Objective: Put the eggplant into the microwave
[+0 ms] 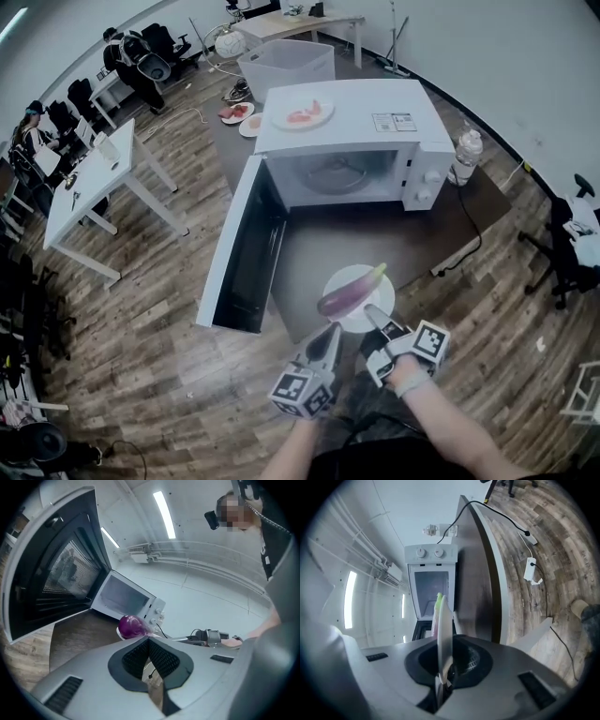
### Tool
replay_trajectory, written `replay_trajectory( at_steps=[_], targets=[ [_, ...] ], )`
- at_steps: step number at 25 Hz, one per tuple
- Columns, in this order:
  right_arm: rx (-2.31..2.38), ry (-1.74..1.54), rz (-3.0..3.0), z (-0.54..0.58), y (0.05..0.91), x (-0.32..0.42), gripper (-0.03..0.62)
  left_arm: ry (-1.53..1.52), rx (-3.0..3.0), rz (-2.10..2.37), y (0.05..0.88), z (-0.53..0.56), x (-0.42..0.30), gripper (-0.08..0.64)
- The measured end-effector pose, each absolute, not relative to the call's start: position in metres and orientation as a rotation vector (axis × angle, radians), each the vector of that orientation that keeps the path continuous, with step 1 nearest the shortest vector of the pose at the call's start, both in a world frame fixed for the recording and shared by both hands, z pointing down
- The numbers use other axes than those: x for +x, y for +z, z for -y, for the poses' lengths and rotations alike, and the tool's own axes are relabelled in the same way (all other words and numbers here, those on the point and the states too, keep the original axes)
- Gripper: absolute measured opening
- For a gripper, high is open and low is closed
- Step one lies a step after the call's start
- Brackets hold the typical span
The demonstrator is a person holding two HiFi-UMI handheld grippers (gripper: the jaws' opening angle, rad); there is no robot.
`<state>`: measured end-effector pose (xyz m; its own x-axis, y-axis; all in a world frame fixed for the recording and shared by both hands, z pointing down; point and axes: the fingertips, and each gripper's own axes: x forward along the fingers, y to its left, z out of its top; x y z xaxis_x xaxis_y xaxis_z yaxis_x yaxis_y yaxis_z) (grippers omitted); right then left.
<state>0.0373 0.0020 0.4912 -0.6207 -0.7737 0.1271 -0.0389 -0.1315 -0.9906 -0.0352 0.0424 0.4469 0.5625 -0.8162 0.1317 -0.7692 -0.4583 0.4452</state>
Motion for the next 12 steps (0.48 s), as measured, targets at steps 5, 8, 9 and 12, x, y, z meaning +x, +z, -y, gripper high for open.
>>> replay_trajectory(
  at_steps=[5,8,9,12],
  targets=[
    [-0.903,-1.819,-1.615,0.043,0.492,0.044,0.017,-0.147,2.347,1.298,0.447,0.0,-0.028,0.0],
    [-0.892,-1.821,-1.625,0.069,0.492,0.045,0.017,-0.157,2.337,1.318,0.446,0.022,-0.027,0.0],
    [-0.889,-1.823,-1.629,0.076,0.493,0.045,0.017,-0.157,2.338,1.323,0.448,0.027,-0.027,0.0],
    [-0.875,-1.835,-1.63,0.096,0.496,0.044,0.017,-0.152,2.331,1.351,0.449,0.043,-0.03,0.0]
  ],
)
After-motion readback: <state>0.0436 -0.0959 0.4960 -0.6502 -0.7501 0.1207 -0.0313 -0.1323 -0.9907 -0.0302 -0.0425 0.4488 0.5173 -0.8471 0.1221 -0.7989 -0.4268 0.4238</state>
